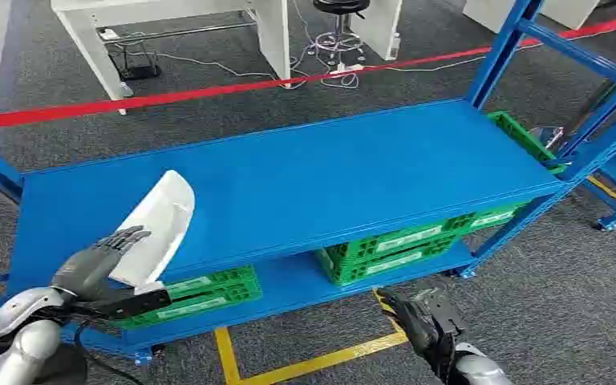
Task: Take the parts from the cabinet and place them on the table.
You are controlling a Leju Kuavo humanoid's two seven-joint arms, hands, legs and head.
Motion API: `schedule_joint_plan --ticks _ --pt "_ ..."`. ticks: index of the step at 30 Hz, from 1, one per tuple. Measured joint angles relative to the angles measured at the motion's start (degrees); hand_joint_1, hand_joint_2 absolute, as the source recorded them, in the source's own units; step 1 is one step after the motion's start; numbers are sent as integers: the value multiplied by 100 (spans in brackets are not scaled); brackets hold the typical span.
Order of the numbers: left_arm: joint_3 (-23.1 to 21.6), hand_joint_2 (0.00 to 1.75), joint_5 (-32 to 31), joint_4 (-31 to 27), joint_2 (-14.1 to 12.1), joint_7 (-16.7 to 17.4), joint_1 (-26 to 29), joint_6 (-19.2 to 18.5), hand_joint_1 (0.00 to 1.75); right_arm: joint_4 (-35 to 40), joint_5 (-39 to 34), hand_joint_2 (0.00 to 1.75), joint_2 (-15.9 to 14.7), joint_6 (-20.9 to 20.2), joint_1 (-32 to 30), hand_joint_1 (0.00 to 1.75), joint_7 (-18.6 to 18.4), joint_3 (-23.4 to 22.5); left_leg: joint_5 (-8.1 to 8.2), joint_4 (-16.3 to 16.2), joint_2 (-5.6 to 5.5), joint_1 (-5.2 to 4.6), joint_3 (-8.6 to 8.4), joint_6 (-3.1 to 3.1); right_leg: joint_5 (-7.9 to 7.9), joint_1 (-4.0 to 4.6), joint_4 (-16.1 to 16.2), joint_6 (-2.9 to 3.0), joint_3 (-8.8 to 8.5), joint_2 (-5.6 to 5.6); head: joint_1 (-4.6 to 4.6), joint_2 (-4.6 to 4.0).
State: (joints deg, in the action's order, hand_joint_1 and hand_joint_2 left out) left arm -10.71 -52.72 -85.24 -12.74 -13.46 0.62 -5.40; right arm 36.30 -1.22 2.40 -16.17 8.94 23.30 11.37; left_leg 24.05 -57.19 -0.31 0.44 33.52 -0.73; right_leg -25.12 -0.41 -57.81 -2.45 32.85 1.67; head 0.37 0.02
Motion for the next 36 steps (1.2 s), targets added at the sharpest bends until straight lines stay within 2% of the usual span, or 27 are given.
schedule_joint_plan --ticks 1,2,3,18,27,36 --pt "-7 175 0 0 -2 -2 -11 0 141 0 -2 0 7 2 4 0 0 0 0 0 0 0 0 0 0 0 0 0 0 0 0 0" --pt "-13 175 0 0 -2 -2 -25 0 169 0 -2 0 11 2 8 0 -2 0 0 0 0 0 0 0 0 0 0 0 -1 0 0 0" --pt "-20 175 0 0 -4 -2 -34 0 175 0 -2 0 22 2 10 0 -9 2 0 0 0 0 0 0 0 0 0 0 -1 0 0 0" --pt "-57 175 13 -68 -22 -22 -49 101 175 -24 26 0 35 39 0 0 35 87 0 0 -1 0 -2 0 0 0 0 0 -5 -1 0 0" --pt "-13 175 192 -127 50 -155 41 216 175 -61 26 0 35 63 -8 0 107 94 0 0 -1 0 -3 0 0 0 0 0 -4 0 2 0" --pt "131 175 112 -389 238 -190 257 577 175 -68 -11 0 35 118 -28 0 153 96 0 0 -1 0 -1 0 0 0 0 0 -2 0 2 0"
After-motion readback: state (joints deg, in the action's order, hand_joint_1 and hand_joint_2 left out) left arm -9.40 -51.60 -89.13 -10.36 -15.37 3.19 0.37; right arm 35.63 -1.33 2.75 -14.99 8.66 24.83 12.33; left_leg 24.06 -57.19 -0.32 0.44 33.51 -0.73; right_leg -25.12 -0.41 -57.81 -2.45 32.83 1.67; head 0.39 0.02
